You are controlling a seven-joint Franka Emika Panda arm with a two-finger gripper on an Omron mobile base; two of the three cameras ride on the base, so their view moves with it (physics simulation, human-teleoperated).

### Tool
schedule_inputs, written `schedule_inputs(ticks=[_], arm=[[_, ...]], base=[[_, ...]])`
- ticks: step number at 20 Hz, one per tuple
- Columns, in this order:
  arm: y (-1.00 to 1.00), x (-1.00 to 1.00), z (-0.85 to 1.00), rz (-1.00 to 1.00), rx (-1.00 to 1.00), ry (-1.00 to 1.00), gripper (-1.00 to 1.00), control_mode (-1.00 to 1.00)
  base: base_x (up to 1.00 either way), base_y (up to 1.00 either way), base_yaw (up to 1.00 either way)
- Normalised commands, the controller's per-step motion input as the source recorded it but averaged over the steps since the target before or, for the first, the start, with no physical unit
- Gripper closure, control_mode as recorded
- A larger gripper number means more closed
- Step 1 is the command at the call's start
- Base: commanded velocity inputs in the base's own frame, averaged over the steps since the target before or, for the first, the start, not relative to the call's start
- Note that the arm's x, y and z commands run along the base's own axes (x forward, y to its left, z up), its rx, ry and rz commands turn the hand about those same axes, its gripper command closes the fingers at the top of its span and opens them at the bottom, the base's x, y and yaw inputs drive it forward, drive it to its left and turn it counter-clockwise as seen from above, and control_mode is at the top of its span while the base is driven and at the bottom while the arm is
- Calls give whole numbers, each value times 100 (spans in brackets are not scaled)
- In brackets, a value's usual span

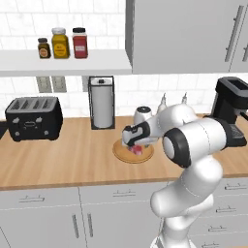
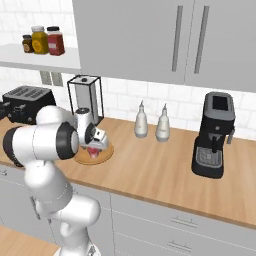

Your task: Pick up the knife from the drawer and place it on the cutting board. Then place the meat from the plate to the cutting board.

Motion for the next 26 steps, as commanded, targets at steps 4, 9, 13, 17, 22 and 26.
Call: schedule_inputs(ticks=[4, 9, 13, 17, 22, 26], arm=[[0, 16, -19, 6, 0, -1, -100, -100], [0, 1, -18, 8, 0, 0, -100, -100], [0, 4, -19, 7, 0, 0, -100, -100], [0, 18, -10, 7, 0, 0, -100, -100], [0, 38, -2, 9, 0, 0, 100, -100], [2, 13, -13, 9, -1, 0, 100, -100]], base=[[0, 0, 0], [0, 0, 0], [0, 0, 0], [0, 0, 0], [0, 0, 0], [0, 0, 0]])
